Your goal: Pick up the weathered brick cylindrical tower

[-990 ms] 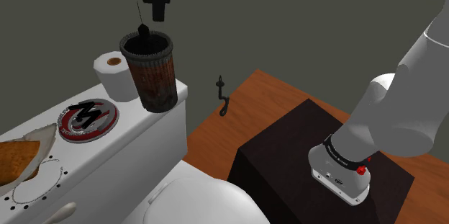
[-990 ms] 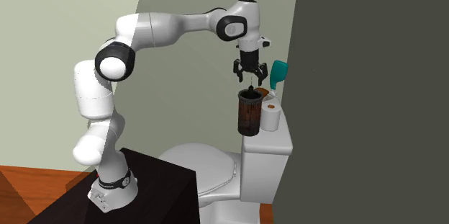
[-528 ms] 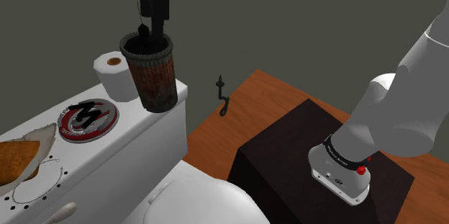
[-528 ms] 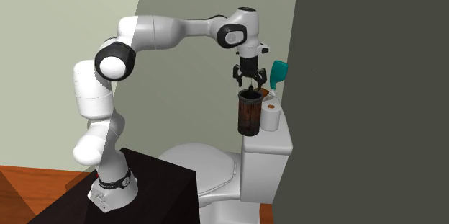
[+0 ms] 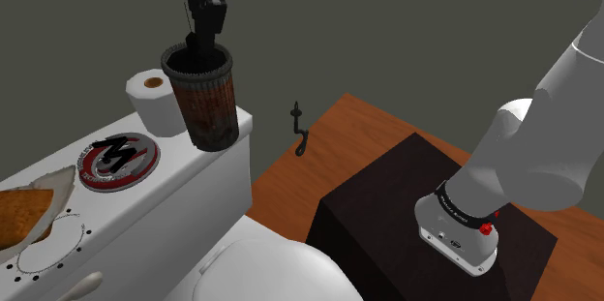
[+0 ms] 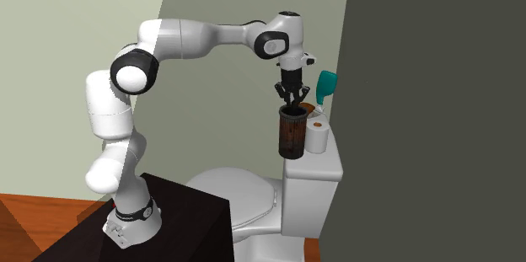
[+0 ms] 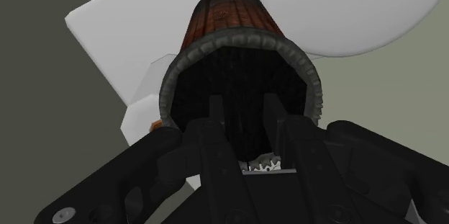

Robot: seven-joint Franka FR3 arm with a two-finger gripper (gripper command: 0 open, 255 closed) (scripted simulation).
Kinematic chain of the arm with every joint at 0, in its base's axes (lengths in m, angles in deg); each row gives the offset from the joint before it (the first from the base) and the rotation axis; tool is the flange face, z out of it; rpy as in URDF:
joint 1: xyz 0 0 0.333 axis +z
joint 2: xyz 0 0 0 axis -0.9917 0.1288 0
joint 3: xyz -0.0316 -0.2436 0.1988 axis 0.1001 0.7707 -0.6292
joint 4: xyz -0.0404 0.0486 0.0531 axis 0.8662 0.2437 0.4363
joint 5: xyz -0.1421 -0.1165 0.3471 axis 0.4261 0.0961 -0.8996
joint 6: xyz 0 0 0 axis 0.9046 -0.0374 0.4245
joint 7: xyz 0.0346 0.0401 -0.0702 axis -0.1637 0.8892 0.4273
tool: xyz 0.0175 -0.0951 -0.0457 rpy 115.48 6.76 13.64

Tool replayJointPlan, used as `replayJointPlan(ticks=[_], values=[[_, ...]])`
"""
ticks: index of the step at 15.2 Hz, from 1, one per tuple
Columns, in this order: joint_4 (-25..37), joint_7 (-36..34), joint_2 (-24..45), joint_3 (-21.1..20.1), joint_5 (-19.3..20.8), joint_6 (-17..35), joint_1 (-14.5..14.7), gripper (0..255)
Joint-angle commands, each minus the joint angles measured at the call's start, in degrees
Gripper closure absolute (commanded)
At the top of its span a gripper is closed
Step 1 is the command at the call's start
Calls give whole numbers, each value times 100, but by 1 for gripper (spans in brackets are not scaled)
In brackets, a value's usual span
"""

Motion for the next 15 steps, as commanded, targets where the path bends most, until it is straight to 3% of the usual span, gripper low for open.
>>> replayJointPlan(ticks=[1,5,15], values=[[-1,0,1,0,0,0,0,255],[-6,0,-1,0,-1,3,0,255],[1057,-101,218,-17,77,-844,43,255]])
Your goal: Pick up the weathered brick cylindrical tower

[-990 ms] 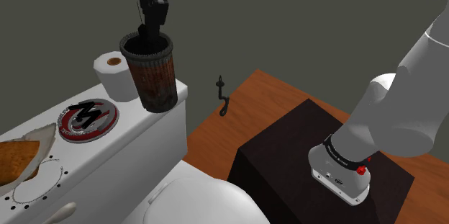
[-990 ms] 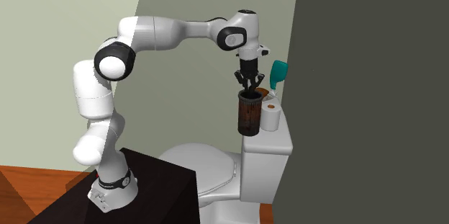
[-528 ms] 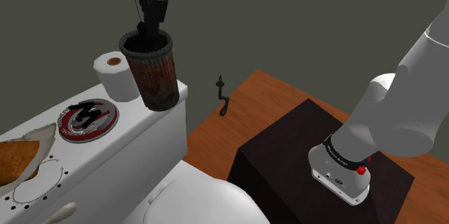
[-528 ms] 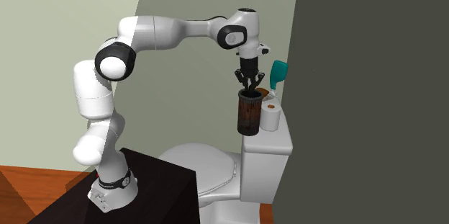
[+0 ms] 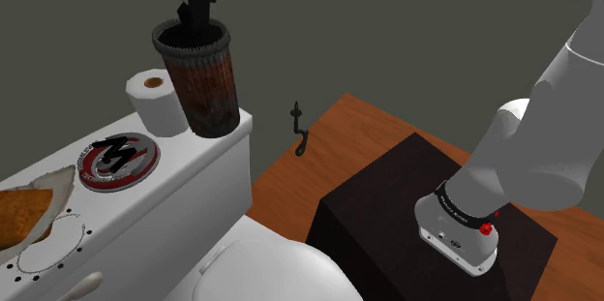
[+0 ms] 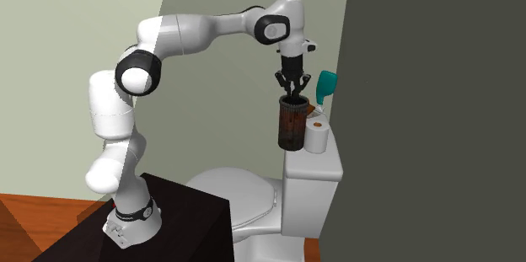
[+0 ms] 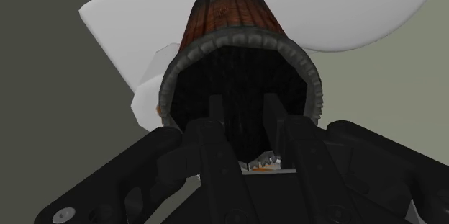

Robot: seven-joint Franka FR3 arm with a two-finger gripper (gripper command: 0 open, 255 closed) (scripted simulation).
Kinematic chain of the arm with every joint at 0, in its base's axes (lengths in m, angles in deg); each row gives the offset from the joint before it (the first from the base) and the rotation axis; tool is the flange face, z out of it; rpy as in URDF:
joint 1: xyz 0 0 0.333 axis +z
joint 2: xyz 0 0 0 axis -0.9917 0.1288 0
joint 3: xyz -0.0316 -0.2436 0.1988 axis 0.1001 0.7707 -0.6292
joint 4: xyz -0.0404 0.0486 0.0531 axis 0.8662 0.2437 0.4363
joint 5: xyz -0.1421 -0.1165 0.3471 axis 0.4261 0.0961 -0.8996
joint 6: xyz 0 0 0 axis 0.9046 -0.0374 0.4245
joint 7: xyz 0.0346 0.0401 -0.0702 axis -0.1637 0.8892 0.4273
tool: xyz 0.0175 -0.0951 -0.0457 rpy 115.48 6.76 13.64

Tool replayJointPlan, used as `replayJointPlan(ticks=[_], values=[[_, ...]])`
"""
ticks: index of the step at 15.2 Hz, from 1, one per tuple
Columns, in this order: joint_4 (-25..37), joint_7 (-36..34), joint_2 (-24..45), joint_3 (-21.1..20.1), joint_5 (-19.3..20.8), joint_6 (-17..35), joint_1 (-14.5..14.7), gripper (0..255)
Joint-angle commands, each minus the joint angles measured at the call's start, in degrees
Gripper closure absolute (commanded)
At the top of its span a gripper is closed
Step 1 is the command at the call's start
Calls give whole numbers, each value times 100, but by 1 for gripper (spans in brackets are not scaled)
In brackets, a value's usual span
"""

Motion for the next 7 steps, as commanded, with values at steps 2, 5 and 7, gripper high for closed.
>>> replayJointPlan(ticks=[2,5,7], values=[[386,-26,100,-4,33,-281,16,255],[794,-66,225,-13,74,-567,45,255],[816,-68,232,-14,76,-582,47,255]])
